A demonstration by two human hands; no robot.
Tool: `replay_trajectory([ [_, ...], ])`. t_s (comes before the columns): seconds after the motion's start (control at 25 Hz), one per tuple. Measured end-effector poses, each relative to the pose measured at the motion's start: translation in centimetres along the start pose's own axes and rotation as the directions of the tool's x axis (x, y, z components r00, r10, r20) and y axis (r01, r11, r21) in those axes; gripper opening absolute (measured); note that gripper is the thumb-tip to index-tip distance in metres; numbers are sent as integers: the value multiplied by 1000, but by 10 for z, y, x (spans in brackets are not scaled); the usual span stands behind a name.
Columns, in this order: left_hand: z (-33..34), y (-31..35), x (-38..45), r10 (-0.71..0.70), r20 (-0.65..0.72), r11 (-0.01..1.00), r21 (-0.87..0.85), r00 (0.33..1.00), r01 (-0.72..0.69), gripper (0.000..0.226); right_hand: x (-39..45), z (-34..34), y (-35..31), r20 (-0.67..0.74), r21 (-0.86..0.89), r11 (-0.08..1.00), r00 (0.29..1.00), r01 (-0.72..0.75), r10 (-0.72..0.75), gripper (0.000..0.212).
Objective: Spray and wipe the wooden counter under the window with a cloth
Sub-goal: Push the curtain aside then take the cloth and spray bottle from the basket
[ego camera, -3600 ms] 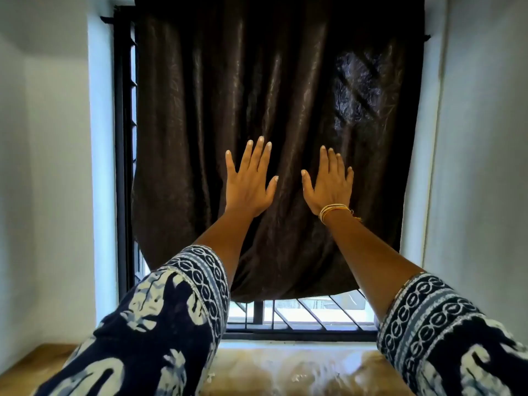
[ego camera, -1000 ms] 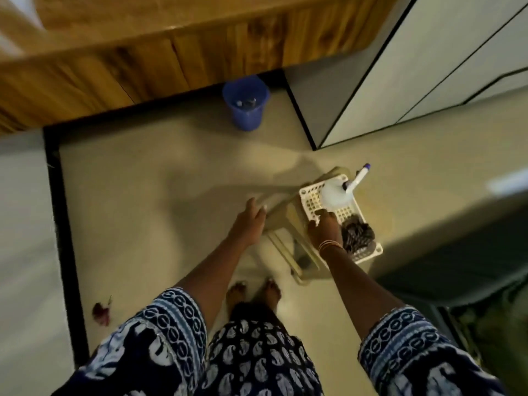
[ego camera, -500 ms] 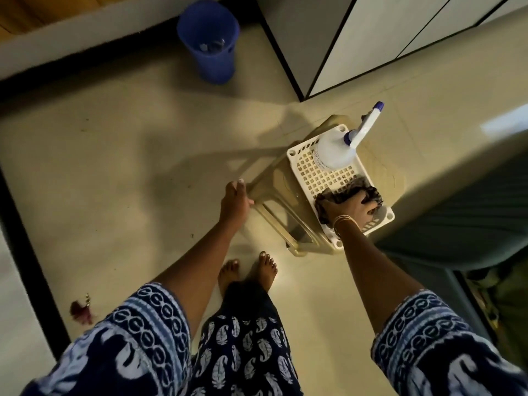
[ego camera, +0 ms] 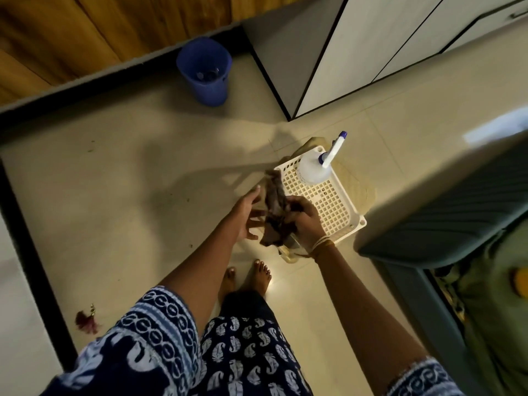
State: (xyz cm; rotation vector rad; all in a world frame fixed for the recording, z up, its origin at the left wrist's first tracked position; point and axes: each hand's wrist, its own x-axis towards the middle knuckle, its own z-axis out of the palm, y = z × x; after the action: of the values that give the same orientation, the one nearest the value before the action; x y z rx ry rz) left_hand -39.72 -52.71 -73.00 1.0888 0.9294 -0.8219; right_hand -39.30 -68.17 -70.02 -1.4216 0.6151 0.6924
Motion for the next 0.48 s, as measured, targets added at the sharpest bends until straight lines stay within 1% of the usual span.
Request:
replay_trajectory([
  [0.04,0,2,-4,-11,48,995,-95,999,15,59,-7,8,-4,79,46,998,996,-38,34,41],
  [0.08,-2,3,-7,-7,65,983,-183,998,19,62,-12,15,-8,127,57,996,990,-70,63,46],
  [0.12,-5,2,-7,9,62,970,-244,998,7,64,-15,19,-12,142,36,995,986,-88,82,48],
  [0.16,-7,0,-8,27,50,962,-271,998,-12,63,-15,22,-16,130,-21,997,989,-69,71,46],
  [0.2,-10,0,-8,42,40,959,-282,998,-29,61,-11,23,-18,94,-110,994,995,-12,23,42],
  [0.24,-12,-1,-5,55,25,959,-280,998,-46,59,-5,22,-22,33,-230,972,998,57,-51,36],
  [0.28,-14,-3,-1,65,9,959,-278,998,-60,59,5,18,-25,-54,-342,935,992,92,-118,31],
  [0.32,-15,-4,4,73,-14,958,-276,997,-73,62,18,11,-29,-167,-409,909,973,79,-160,31],
  [0.36,-15,-5,9,74,-36,956,-280,997,-82,66,33,2,-33,-294,-416,909,940,37,-173,37],
  [0.4,-16,-6,15,73,-61,954,-288,996,-87,69,48,-8,-36,-409,-394,919,899,-18,-158,49],
  [0.44,-17,-7,22,70,-82,950,-297,994,-92,70,64,-19,-38,-492,-392,917,858,-69,-146,63],
  [0.48,-19,-9,30,66,-100,949,-302,993,-94,71,80,-28,-39,-537,-413,904,831,-112,-143,76],
])
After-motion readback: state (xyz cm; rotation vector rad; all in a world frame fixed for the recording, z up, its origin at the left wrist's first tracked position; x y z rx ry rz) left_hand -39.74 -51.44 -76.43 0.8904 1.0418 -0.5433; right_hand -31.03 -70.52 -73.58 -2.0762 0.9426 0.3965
